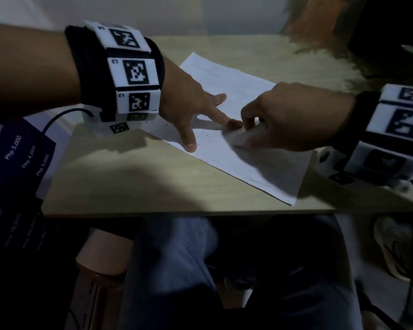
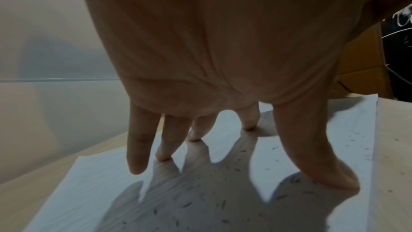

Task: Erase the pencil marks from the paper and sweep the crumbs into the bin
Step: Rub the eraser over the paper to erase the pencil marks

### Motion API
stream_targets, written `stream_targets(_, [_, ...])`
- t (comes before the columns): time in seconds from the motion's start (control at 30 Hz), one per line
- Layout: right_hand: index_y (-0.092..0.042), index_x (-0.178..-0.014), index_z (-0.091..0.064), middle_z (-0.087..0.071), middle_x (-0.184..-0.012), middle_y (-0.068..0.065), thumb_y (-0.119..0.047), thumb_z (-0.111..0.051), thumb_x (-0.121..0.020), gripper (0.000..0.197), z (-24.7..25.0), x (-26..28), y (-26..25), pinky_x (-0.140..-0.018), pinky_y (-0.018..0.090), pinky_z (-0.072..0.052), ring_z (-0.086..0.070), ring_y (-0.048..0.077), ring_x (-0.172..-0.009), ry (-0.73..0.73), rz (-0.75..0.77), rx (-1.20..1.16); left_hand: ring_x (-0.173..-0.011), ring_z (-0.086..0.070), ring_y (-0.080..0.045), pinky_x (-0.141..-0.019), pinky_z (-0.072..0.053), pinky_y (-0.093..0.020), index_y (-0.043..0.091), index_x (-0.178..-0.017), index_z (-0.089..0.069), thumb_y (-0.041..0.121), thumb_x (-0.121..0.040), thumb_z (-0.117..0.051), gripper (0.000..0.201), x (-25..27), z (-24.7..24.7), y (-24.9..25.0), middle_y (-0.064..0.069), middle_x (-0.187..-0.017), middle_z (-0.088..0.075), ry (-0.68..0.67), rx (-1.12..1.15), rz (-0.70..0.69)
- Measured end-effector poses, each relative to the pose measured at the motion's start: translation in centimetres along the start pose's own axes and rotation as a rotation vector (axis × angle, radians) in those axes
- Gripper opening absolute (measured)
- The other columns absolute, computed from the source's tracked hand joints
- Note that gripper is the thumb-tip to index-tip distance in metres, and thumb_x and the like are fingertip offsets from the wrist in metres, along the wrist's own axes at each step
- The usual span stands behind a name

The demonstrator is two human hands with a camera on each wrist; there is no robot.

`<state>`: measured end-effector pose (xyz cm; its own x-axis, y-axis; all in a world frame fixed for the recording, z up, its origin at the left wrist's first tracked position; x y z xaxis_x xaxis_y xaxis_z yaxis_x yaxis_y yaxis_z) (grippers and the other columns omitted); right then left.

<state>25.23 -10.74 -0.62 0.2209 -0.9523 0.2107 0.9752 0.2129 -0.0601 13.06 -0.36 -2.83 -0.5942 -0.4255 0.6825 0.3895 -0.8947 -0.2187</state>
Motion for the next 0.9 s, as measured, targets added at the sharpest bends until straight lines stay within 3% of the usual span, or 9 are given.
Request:
stream_targets(0.1, [-0.028, -0.086, -0.049, -0.042, -0.069, -0.006, -0.057, -0.051, -0.089, 0.029, -1.0, 1.4, -1.8, -0.063, 0.034, -0.043, -0.045, 0.025, -0.064, 0.003, 0.062, 0.101, -0.138, -0.044, -0.028, -0.114, -0.035, -0.044, 0.081, -0.132, 0.011, 0.068, -0.082, -0.067, 0.094, 0.2, 0.0, 0.1, 0.009, -0.168, 0.020, -0.005, 0.005, -0.005])
stream_targets(0.17, [-0.027, -0.086, -0.054, -0.046, -0.069, -0.007, -0.061, -0.050, -0.084, 0.034, -1.4, 1.9, -3.0, -0.063, 0.036, -0.046, -0.049, 0.022, -0.063, -0.078, 0.119, 0.019, -0.139, -0.044, -0.028, -0.115, -0.034, -0.043, 0.083, -0.120, 0.016, 0.066, -0.082, -0.068, 0.093, 0.2, 0.0, 0.2, 0.009, -0.167, 0.021, -0.009, 0.009, -0.005])
stream_targets(0.37, [-0.028, -0.084, -0.056, -0.057, -0.074, -0.004, -0.069, -0.050, -0.079, 0.042, -0.1, 0.1, 0.1, -0.068, 0.036, -0.048, -0.054, 0.025, -0.070, 0.008, 0.000, -0.004, -0.138, -0.043, -0.028, -0.116, -0.032, -0.042, 0.071, -0.145, 0.005, 0.068, -0.083, -0.066, 0.095, 0.0, 0.0, 0.0, 0.008, -0.167, 0.022, 0.002, -0.004, 0.010])
stream_targets(0.47, [-0.027, -0.088, -0.053, -0.045, -0.070, -0.006, -0.058, -0.051, -0.086, 0.032, -1.3, 1.7, -2.0, -0.064, 0.035, -0.046, -0.049, 0.026, -0.066, -0.014, 0.092, 0.060, -0.138, -0.044, -0.027, -0.114, -0.033, -0.040, 0.083, -0.123, 0.014, 0.067, -0.083, -0.066, 0.091, 0.3, 0.1, 0.2, 0.008, -0.167, 0.022, -0.008, 0.012, -0.005])
stream_targets(0.53, [-0.028, -0.087, -0.059, -0.054, -0.070, -0.007, -0.064, -0.053, -0.083, 0.037, -1.3, 1.8, -2.6, -0.067, 0.036, -0.049, -0.053, 0.019, -0.066, -0.101, 0.117, -0.037, -0.139, -0.043, -0.027, -0.114, -0.033, -0.041, 0.085, -0.110, 0.018, 0.067, -0.083, -0.066, 0.091, 0.3, 0.1, 0.3, 0.008, -0.167, 0.023, -0.015, -0.004, -0.002])
stream_targets(0.6, [-0.030, -0.087, -0.062, -0.060, -0.071, -0.008, -0.068, -0.057, -0.081, 0.039, -0.7, 0.9, -1.4, -0.072, 0.036, -0.050, -0.055, 0.013, -0.068, -0.105, 0.068, -0.062, -0.141, -0.041, -0.028, -0.116, -0.031, -0.041, 0.082, -0.124, 0.015, 0.066, -0.084, -0.067, 0.092, 0.2, 0.1, 0.3, 0.008, -0.167, 0.023, -0.011, -0.003, 0.003])
stream_targets(0.7, [-0.029, -0.085, -0.057, -0.055, -0.072, -0.007, -0.064, -0.056, -0.083, 0.035, -0.1, 0.2, 0.2, -0.073, 0.039, -0.052, -0.056, 0.024, -0.072, 0.003, -0.001, -0.016, -0.139, -0.043, -0.029, -0.114, -0.031, -0.039, 0.072, -0.143, 0.004, 0.066, -0.083, -0.067, 0.093, 0.1, 0.1, 0.1, 0.007, -0.167, 0.023, 0.002, -0.001, 0.006])
stream_targets(0.8, [-0.028, -0.085, -0.050, -0.041, -0.069, -0.007, -0.058, -0.054, -0.089, 0.030, -1.3, 1.6, -1.7, -0.063, 0.034, -0.043, -0.047, 0.025, -0.066, 0.008, 0.073, 0.067, -0.141, -0.041, -0.028, -0.115, -0.033, -0.041, 0.080, -0.125, 0.015, 0.067, -0.083, -0.066, 0.092, 0.1, 0.0, 0.2, 0.008, -0.167, 0.023, -0.006, 0.004, -0.008])
stream_targets(0.9, [-0.028, -0.084, -0.057, -0.056, -0.072, -0.007, -0.066, -0.055, -0.084, 0.037, -1.4, 1.6, -1.9, -0.067, 0.036, -0.047, -0.054, 0.020, -0.067, -0.078, 0.092, -0.041, -0.140, -0.042, -0.027, -0.115, -0.033, -0.041, 0.080, -0.124, 0.017, 0.067, -0.083, -0.066, 0.093, 0.0, 0.0, 0.1, 0.009, -0.166, 0.023, -0.008, -0.007, -0.001])
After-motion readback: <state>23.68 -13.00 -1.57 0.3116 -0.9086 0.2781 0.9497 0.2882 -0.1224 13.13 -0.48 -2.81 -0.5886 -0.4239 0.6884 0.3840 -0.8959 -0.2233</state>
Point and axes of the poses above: each hand's wrist, its own x-axis away from the middle knuckle, its own z-axis out of the back of the hand, y = z × x, the point moved 4 cm from there along -x, towards the middle knuckle
